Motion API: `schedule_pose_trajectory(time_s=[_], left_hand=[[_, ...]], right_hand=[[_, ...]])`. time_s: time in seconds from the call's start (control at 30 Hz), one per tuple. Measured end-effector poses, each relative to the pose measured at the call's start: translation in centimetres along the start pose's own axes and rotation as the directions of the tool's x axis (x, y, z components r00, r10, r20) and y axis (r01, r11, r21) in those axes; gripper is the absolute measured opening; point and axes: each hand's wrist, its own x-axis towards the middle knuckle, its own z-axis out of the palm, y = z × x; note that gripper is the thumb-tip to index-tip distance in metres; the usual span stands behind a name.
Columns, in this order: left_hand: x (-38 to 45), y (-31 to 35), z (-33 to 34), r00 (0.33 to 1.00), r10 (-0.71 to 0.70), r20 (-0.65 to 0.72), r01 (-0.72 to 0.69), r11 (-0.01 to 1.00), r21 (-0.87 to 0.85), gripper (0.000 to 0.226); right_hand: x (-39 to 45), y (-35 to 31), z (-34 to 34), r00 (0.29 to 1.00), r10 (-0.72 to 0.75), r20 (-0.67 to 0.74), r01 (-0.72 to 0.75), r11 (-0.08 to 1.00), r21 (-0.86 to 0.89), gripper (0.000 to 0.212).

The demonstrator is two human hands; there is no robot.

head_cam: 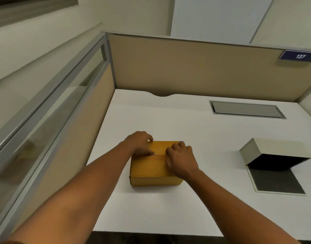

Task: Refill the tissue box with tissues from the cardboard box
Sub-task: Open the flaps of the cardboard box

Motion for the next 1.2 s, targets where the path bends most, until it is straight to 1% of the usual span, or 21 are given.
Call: schedule_pose_trajectory(time_s=[0.1, 0.17, 0.27, 0.33, 0.43, 0.5, 0.57, 0.63, 0.67, 0.7, 0.77, 0.8, 0.87, 0.93, 0.97, 1.03, 1.1, 1.17, 1.2], left_hand=[[0.1, -0.1, -0.6, 0.994, 0.101, 0.044, -0.103, 0.993, 0.061, 0.073], [-0.1, -0.3, -1.1, 0.988, 0.141, 0.065, -0.148, 0.983, 0.107, 0.073], [-0.3, -0.5, -1.5, 0.985, 0.168, 0.048, -0.172, 0.978, 0.116, 0.063], [-0.4, -0.6, -1.9, 0.983, 0.183, -0.020, -0.182, 0.982, 0.055, 0.054], [-0.2, -0.6, -2.2, 0.976, 0.176, -0.130, -0.185, 0.981, -0.062, 0.046], [0.1, -0.7, -2.2, 0.966, 0.144, -0.216, -0.159, 0.986, -0.052, 0.042], [0.5, -0.7, -2.1, 0.917, 0.137, -0.374, -0.124, 0.991, 0.057, 0.036], [0.6, -0.7, -1.9, 0.831, 0.101, -0.548, -0.046, 0.993, 0.112, 0.034], [0.6, -0.6, -1.7, 0.798, 0.068, -0.599, -0.005, 0.994, 0.106, 0.032], [0.5, -0.6, -1.5, 0.785, 0.046, -0.617, 0.023, 0.994, 0.104, 0.028], [0.4, -0.5, -0.6, 0.822, 0.014, -0.569, 0.049, 0.994, 0.096, 0.023], [0.3, -0.3, 0.0, 0.849, -0.015, -0.527, 0.068, 0.994, 0.082, 0.025], [0.0, 0.4, 1.1, 0.887, -0.103, -0.449, 0.136, 0.990, 0.041, 0.039], [-0.4, 1.2, 2.2, 0.910, -0.185, -0.372, 0.207, 0.978, 0.021, 0.058], [-0.6, 1.6, 2.7, 0.917, -0.206, -0.341, 0.228, 0.973, 0.024, 0.066], [-1.0, 2.3, 3.5, 0.929, -0.222, -0.296, 0.242, 0.970, 0.034, 0.079], [-1.3, 2.7, 4.0, 0.939, -0.228, -0.258, 0.244, 0.969, 0.034, 0.087], [-1.5, 3.0, 4.2, 0.946, -0.228, -0.229, 0.244, 0.969, 0.040, 0.089], [-1.6, 3.0, 4.1, 0.947, -0.228, -0.224, 0.241, 0.970, 0.032, 0.088]], right_hand=[[-0.1, 0.2, 0.0, 1.000, -0.005, -0.002, 0.005, 1.000, 0.004, 0.031], [-0.1, 0.3, -0.4, 0.999, -0.016, -0.033, 0.018, 0.999, 0.041, 0.031], [-0.7, 0.8, -0.8, 0.990, -0.027, -0.137, 0.039, 0.995, 0.089, 0.026], [-1.3, 1.1, -0.8, 0.986, -0.041, -0.164, 0.059, 0.992, 0.110, 0.024], [-1.8, 1.3, -0.5, 0.990, -0.047, -0.134, 0.067, 0.986, 0.152, 0.026], [-1.9, 1.1, -0.3, 0.994, -0.025, -0.108, 0.046, 0.980, 0.192, 0.030], [-1.8, 0.9, -0.1, 0.997, -0.020, -0.073, 0.034, 0.981, 0.192, 0.034], [-1.9, 0.9, 0.0, 0.998, -0.017, -0.066, 0.030, 0.980, 0.196, 0.035], [-1.9, 0.9, -0.1, 0.997, -0.011, -0.073, 0.026, 0.978, 0.205, 0.035], [-1.9, 0.9, -0.3, 0.996, -0.008, -0.091, 0.028, 0.976, 0.216, 0.034], [-2.1, 0.8, -0.9, 0.991, -0.010, -0.130, 0.041, 0.970, 0.240, 0.031], [-2.3, 0.8, -1.3, 0.990, -0.013, -0.140, 0.049, 0.964, 0.260, 0.030], [-3.0, 0.7, -1.9, 0.993, -0.021, -0.115, 0.061, 0.934, 0.351, 0.031], [-3.9, 0.6, -2.1, 0.999, -0.017, -0.048, 0.038, 0.884, 0.466, 0.033], [-4.2, 0.6, -2.1, 1.000, -0.011, -0.007, 0.013, 0.869, 0.494, 0.034], [-4.6, 0.6, -1.8, 0.996, 0.015, 0.091, -0.056, 0.883, 0.466, 0.035], [-4.5, 0.4, -1.1, 0.982, 0.073, 0.173, -0.133, 0.921, 0.367, 0.035], [-4.3, -0.1, -0.2, 0.970, 0.156, 0.185, -0.204, 0.939, 0.277, 0.034], [-4.1, -0.4, 0.2, 0.966, 0.193, 0.171, -0.230, 0.944, 0.235, 0.039]])
